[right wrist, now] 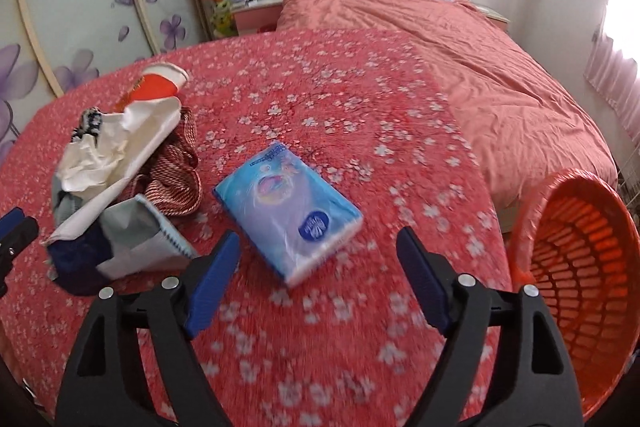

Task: Collect trash
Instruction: 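Grasp the grey sock with the left tool while the right tool grasps the tissue pack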

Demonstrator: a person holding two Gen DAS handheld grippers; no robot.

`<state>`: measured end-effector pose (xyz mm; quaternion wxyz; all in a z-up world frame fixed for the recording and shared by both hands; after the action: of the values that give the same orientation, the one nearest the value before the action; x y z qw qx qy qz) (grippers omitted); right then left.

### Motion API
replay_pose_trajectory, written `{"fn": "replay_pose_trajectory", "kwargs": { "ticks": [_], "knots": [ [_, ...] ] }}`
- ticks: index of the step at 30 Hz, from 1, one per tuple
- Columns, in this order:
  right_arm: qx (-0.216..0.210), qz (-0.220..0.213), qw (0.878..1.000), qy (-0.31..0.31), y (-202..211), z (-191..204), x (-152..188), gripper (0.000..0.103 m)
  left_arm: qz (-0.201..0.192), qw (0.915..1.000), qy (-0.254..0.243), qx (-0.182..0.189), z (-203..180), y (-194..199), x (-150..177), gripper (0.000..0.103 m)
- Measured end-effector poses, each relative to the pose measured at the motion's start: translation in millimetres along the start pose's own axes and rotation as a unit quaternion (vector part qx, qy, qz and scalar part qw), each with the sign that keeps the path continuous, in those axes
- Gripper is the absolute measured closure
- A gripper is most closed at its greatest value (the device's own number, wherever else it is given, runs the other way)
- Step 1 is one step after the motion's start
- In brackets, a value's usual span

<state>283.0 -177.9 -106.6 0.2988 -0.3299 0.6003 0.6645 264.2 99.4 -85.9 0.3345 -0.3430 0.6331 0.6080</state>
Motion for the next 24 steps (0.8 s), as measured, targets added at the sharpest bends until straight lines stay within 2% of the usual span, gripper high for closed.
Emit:
{"fn": "replay_pose_trajectory", "kwargs": {
  "ticks": [6,10,16,18,19,20,21,23,24],
  "knots": [
    [0.001,0.006,1.000,0.025,-8.9,5.6,-3.4,0.023,0.014,0.9996,0.024,0.000,14.8,-19.8,-5.3,0.036],
    [-0.001,0.002,1.000,0.027,-8.9,5.7,-1.5,0.037,0.032,0.9986,0.040,0.013,12.7,-39.6,-10.6,0.036],
    [0.008,-0.003,1.000,0.013,6.4,-1.7,9.4,0.039,0.058,0.9944,0.084,0.027,7.8,-55.8,-7.7,0.037],
    [0.011,-0.003,1.000,0.006,10.1,-4.4,12.0,0.039,0.062,0.9930,0.095,0.032,6.1,-60.3,-7.9,0.049],
    [0.013,-0.004,1.000,0.001,12.1,-5.9,13.4,0.039,0.065,0.9924,0.098,0.036,6.1,-63.2,-7.5,0.064],
    [0.014,-0.004,1.000,-0.002,13.1,-7.3,14.0,0.039,0.067,0.9921,0.099,0.037,5.7,-64.4,-7.1,0.074],
    [0.017,-0.004,1.000,-0.003,14.5,-8.1,15.4,0.039,0.067,0.9922,0.099,0.037,6.3,-65.1,-6.8,0.077],
    [0.021,-0.004,1.000,-0.001,16.1,-10.2,15.3,0.039,0.064,0.9939,0.083,0.036,7.1,-62.0,-6.6,0.090],
    [0.022,-0.005,1.000,0.000,17.5,-10.3,15.9,0.039,0.063,0.9948,0.070,0.038,7.8,-58.7,-5.5,0.090]
  ]
}}
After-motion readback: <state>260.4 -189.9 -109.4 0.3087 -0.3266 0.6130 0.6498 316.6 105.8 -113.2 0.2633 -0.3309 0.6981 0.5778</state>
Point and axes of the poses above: each gripper's, at about its wrist camera, not at the fingertips, and y roughly against the way its jaws point, z to its left, x to its underside, the point moved 6 cm from there along -y, roughly the way its jaws point, and after that the axes turned 14 degrees about -z, right-handed, at the moved point
